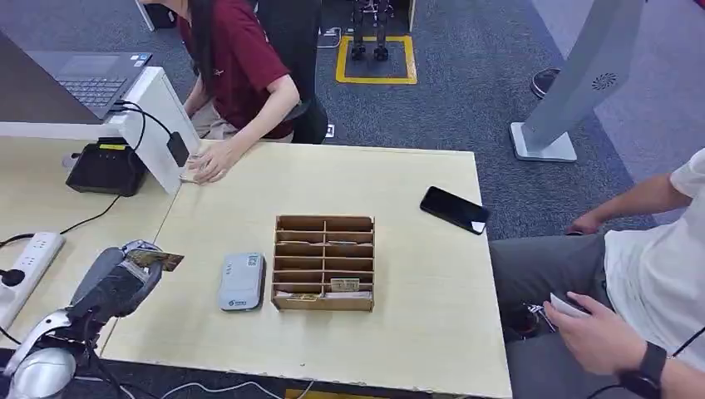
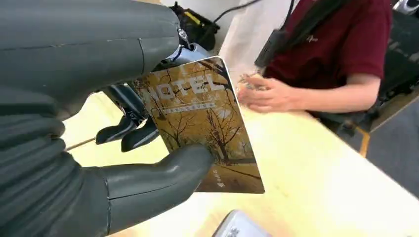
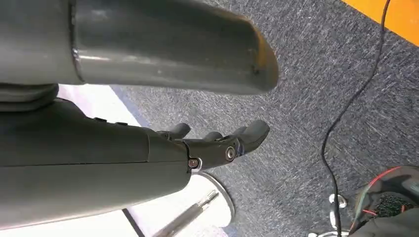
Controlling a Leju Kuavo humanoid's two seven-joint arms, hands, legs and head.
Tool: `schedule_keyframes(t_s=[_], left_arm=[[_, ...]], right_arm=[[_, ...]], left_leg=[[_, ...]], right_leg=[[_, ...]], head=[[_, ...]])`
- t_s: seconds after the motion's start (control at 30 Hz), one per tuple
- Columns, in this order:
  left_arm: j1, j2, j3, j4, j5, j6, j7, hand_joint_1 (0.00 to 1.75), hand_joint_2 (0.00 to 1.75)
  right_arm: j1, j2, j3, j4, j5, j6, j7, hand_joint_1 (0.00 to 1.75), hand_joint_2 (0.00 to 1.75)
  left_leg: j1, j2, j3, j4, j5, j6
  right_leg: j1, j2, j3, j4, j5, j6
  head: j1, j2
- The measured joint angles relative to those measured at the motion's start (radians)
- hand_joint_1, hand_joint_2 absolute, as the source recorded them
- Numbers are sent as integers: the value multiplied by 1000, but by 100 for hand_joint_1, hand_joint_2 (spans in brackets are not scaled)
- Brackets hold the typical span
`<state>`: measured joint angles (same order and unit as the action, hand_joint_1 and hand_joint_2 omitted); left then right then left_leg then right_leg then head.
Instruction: Pass the card to the sensor for recognition and then transmit it.
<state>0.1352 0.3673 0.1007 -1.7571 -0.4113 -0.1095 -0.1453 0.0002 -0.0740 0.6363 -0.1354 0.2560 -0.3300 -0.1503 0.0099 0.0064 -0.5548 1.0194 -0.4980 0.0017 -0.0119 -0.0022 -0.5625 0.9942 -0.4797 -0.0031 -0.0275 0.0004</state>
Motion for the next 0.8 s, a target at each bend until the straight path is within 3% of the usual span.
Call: schedule_keyframes(t_s=[0.33, 0.6, 0.67, 0.8], left_arm=[[5, -31, -95, 48, -83, 0, 45, 175, 175], [0, -41, -117, 74, -92, 0, 45, 175, 175], [-10, -46, -130, 83, -146, 0, 59, 175, 175], [-64, -89, -189, 141, -209, 40, 85, 175, 175]], right_arm=[[-3, 0, 12, -2, 16, 6, 6, 0, 0], [-6, 0, 13, -4, 18, 9, 6, 0, 0], [-6, 0, 18, -5, 26, 13, 8, 0, 0], [-13, 0, 33, -10, 39, 16, 21, 0, 0]], left_leg=[[0, 0, 0, 0, 0, 0], [0, 0, 0, 0, 0, 0], [0, 0, 0, 1, 0, 0], [0, 0, 0, 1, 0, 1]], right_leg=[[0, 0, 0, 0, 0, 0], [0, 0, 0, 0, 0, 0], [0, 0, 0, 0, 0, 0], [0, -1, 0, 0, 1, 1]], head=[[0, 0], [0, 0], [0, 0], [0, 0]])
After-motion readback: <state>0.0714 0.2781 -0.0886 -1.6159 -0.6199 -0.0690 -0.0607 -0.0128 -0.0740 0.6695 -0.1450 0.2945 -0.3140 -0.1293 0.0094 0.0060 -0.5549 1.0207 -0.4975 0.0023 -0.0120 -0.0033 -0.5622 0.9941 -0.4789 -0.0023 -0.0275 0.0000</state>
